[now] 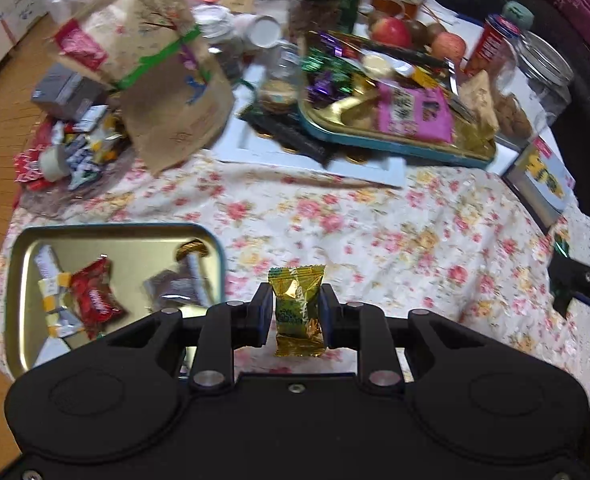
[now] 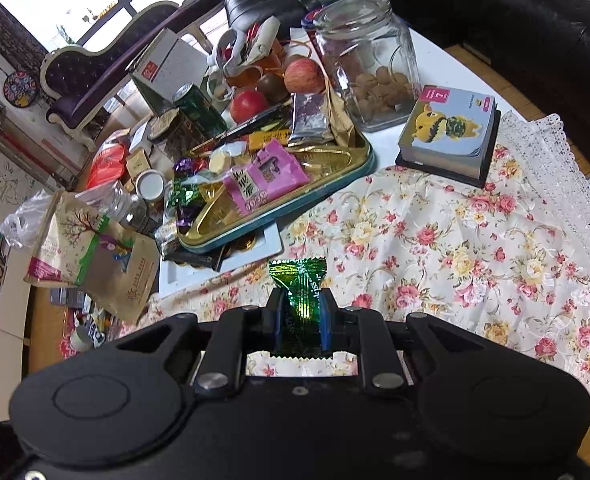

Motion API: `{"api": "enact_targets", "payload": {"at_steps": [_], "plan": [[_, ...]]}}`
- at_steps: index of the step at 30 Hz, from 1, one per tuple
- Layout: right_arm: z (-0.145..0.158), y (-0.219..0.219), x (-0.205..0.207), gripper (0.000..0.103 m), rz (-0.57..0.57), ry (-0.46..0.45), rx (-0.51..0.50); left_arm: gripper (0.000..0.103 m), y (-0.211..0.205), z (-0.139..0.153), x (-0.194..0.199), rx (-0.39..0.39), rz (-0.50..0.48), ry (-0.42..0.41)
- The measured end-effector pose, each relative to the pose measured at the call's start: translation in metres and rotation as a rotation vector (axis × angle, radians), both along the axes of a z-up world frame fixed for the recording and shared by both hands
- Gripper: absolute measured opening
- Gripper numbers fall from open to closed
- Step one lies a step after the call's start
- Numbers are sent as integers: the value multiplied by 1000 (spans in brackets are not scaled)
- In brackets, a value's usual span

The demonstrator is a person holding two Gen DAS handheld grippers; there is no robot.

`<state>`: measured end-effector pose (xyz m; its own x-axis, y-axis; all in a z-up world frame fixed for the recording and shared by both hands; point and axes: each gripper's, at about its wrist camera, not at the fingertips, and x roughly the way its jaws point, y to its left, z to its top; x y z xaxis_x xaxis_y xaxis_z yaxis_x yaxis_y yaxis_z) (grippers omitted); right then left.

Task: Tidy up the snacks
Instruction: 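Carry both candies over the gold tray and open the left gripper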

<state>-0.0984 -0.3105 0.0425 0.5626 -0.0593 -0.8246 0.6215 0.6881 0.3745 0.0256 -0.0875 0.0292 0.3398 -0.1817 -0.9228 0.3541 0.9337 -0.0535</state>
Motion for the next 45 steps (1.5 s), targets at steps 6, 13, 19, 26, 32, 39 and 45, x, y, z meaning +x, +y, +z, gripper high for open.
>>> {"api": "enact_targets", "payload": {"at_steps": [6,13,19,26,32,39,45], "plan": [[-12,9,6,19,31,42,13,32,49,7,24,42,97,-43],[-19,34,24,19,80,72,-2,32,106,9,52,53,211,-17],[-24,67,45,19,146,88,-16,32,139,12,69,30,257,-27],[-28,123,75,19,250,91,-11,32,155,8,78,-28,275,8],[-28,172,94,19,341,74,6,37,150,16,79,-80,255,-19],[-34,197,107,19,383,77,3,39,151,18,78,-57,275,-20],[-34,226,116,20,487,38,7,39,161,8,80,33,345,-3]]}}
